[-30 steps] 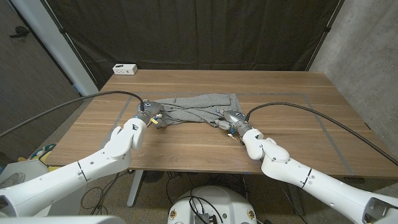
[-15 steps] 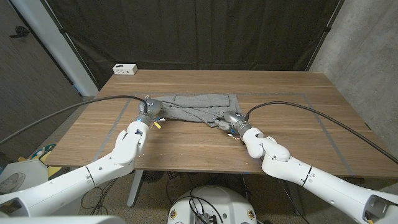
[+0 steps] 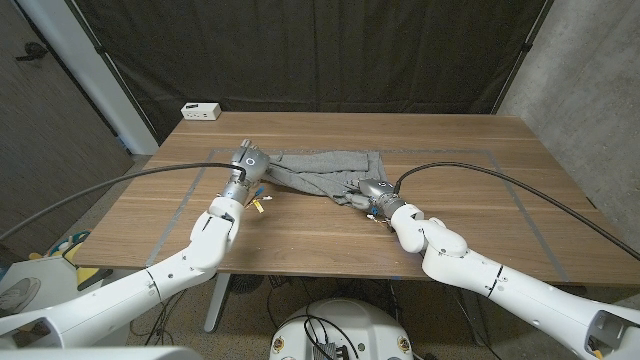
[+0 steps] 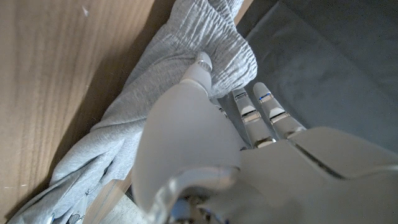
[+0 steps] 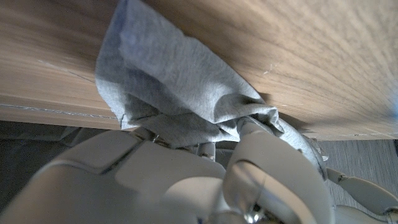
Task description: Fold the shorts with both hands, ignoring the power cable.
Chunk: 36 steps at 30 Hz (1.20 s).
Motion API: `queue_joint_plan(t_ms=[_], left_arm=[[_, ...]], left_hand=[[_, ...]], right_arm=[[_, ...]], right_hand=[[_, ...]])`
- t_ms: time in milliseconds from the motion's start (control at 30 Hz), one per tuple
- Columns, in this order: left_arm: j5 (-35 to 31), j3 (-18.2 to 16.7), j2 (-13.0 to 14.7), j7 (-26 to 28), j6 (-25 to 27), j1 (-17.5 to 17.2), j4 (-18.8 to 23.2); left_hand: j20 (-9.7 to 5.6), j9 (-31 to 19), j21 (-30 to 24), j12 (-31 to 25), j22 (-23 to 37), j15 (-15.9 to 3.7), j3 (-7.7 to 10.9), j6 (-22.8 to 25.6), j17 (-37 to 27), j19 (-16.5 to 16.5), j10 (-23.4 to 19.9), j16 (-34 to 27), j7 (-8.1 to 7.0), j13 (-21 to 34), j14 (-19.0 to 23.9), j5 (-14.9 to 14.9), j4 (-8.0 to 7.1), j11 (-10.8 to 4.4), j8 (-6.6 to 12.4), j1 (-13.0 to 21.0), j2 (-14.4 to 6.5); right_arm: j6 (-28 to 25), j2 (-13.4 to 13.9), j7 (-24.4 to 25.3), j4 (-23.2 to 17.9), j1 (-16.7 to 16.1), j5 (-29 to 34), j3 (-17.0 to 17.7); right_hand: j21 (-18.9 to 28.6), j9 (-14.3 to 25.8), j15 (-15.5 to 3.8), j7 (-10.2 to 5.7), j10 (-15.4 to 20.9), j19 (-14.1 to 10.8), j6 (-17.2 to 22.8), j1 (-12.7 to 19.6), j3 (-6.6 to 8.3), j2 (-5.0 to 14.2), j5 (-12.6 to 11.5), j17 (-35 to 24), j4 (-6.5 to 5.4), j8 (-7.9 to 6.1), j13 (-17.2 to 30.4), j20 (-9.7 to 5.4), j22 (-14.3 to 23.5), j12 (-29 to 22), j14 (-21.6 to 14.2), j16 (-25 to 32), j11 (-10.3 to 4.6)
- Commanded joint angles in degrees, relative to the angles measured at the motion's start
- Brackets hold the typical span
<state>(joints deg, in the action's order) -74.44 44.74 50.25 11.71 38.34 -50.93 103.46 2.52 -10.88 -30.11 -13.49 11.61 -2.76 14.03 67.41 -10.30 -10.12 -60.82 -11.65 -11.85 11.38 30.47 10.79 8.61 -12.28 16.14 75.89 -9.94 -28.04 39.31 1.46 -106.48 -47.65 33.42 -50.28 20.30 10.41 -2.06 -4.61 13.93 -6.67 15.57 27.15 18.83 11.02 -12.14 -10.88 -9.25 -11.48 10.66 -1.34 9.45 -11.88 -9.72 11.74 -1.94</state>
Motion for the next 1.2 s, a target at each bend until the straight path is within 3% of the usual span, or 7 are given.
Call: queue_joint_plan(t_ms=[33,1200], left_arm=[[-7.63,0.11,-0.18,1.8,-2.04,1.14,-1.87],[-16.49,-3.09,1.44,6.44,-8.61,4.19,-0.81]], left_hand=[[-0.72,-0.13,-0.53,0.01,0.16,-10.58,0.51,1.08,-0.26,-0.1,-0.76,-0.14,0.2,0.29,0.63,-0.29,-0.22,0.04,0.71,0.85,0.03],[-0.69,-1.15,-0.83,0.27,0.07,-10.04,0.63,2.48,-0.39,0.41,-1.76,0.22,-0.07,1.28,1.6,0.92,-1.35,-0.32,2.19,0.25,0.36]], right_arm=[[0.61,0.25,-0.08,0.29,0.11,-0.3,-0.01],[2.23,0.17,-0.65,2.24,1.04,-1.37,0.15]], right_hand=[[0.1,0.11,-3.08,0.2,0.41,-0.15,0.71,-0.38,0.62,-0.11,-0.41,-0.15,0.06,-0.41,0.14,0.16,0.28,-0.02,-0.37,0.2,0.24],[-0.87,0.1,-3.14,0.42,0.42,-0.18,0.81,-0.98,1.75,-0.29,-0.41,0.09,0.3,0.07,0.15,-0.06,0.29,0.36,-0.27,-0.17,-0.09]])
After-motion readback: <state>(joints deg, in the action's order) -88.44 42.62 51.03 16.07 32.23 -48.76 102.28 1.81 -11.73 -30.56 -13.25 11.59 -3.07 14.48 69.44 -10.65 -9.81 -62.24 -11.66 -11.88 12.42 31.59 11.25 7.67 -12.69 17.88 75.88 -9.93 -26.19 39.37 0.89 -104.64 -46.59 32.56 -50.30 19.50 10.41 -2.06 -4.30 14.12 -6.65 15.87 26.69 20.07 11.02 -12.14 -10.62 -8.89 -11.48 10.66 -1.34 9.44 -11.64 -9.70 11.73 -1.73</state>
